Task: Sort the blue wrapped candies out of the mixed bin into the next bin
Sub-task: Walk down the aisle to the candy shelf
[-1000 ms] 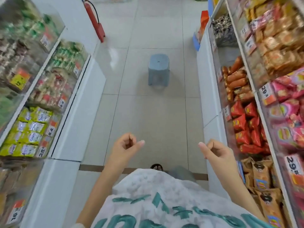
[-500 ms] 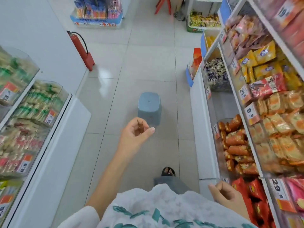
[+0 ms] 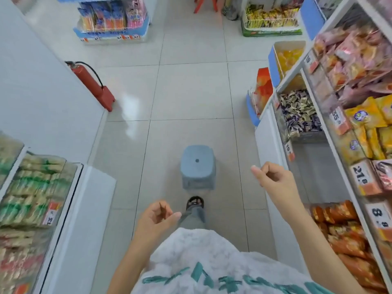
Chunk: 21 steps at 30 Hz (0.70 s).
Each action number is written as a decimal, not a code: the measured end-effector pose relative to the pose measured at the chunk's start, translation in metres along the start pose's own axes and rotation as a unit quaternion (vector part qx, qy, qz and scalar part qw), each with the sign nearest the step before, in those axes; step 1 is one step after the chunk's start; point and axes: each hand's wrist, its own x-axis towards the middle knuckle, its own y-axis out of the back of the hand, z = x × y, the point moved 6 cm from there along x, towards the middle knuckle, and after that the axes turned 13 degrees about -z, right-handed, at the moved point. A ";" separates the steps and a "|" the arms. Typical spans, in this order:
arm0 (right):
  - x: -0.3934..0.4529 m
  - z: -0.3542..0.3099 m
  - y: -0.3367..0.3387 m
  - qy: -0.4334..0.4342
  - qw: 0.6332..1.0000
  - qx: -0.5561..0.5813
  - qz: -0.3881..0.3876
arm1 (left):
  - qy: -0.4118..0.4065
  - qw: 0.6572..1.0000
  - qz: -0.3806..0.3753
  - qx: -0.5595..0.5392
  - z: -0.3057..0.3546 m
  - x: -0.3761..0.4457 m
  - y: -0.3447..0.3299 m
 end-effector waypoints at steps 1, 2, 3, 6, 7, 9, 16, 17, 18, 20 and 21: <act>0.016 -0.001 -0.002 -0.008 1.000 0.008 0.013 | 0.003 1.000 -0.014 0.015 0.013 0.022 0.006; 0.030 -0.001 -0.002 -0.019 0.999 0.017 0.027 | 0.006 0.999 -0.027 0.030 0.025 0.043 0.012; 0.043 -0.002 -0.003 -0.029 0.998 0.028 0.041 | 0.006 0.998 -0.040 0.044 0.038 0.063 0.017; 0.075 -0.005 -0.005 -0.047 0.993 0.062 0.089 | -0.005 0.993 -0.088 0.084 0.082 0.122 0.022; 0.084 -0.005 -0.005 -0.052 0.991 0.074 0.103 | -0.006 0.990 -0.104 0.098 0.094 0.142 0.021; 0.100 -0.003 -0.002 -0.064 0.986 0.094 0.125 | -0.009 0.983 -0.135 0.127 0.116 0.181 0.015; 0.145 0.011 0.050 -0.078 0.963 0.132 0.220 | -0.038 0.958 -0.236 0.162 0.180 0.294 -0.068; 0.153 0.015 0.063 -0.076 0.959 0.143 0.234 | -0.045 0.953 -0.250 0.162 0.187 0.309 -0.087; 0.160 0.018 0.075 -0.075 0.955 0.152 0.245 | -0.048 0.949 -0.263 0.166 0.193 0.323 -0.105; 0.172 0.028 0.100 -0.074 0.946 0.167 0.266 | -0.055 0.939 -0.287 0.181 0.200 0.349 -0.144; 0.176 0.036 0.113 -0.078 0.940 0.177 0.281 | -0.055 0.934 -0.297 0.191 0.201 0.363 -0.164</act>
